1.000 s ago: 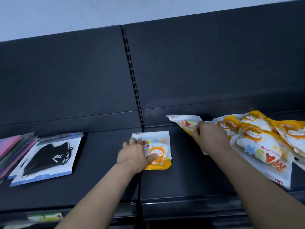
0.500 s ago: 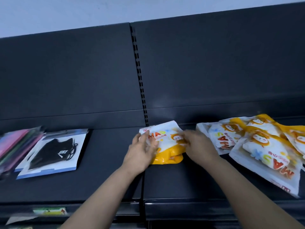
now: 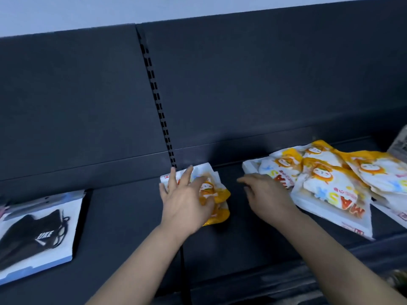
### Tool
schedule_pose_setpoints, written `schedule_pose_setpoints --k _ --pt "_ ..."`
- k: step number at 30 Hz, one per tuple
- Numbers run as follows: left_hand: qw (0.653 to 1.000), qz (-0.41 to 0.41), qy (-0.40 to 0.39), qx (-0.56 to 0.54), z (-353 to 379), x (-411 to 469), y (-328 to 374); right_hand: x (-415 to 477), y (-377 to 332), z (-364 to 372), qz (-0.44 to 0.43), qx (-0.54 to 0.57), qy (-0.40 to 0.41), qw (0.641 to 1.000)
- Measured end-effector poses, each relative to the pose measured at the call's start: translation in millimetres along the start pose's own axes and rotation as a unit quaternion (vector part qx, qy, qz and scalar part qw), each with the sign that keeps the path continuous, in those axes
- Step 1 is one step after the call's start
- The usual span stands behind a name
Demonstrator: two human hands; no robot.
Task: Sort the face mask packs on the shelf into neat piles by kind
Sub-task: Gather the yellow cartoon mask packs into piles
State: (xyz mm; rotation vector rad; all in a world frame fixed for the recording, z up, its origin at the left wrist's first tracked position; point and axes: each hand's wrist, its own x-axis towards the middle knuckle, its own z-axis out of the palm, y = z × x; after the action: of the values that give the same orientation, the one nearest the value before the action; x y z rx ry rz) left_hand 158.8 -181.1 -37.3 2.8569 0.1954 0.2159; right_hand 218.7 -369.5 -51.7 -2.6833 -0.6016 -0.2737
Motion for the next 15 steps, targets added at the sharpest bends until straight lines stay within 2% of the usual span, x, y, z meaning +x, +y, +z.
schedule_pose_setpoints --k 5,8,12,15 --pt "0.989 0.133 0.009 -0.063 16 14 52 -26 64 -32 0.112 -0.077 0.024 0.99" --pt "0.982 0.183 -0.008 -0.043 34 26 83 -31 101 -43 0.152 -0.1 -0.014 0.983" --pt "0.984 0.171 -0.039 -0.032 57 49 132 -40 142 -55 0.136 -0.104 -0.06 0.983" --pt "0.989 0.134 -0.027 0.049 76 69 170 -48 164 -64 0.09 -0.086 -0.117 0.985"
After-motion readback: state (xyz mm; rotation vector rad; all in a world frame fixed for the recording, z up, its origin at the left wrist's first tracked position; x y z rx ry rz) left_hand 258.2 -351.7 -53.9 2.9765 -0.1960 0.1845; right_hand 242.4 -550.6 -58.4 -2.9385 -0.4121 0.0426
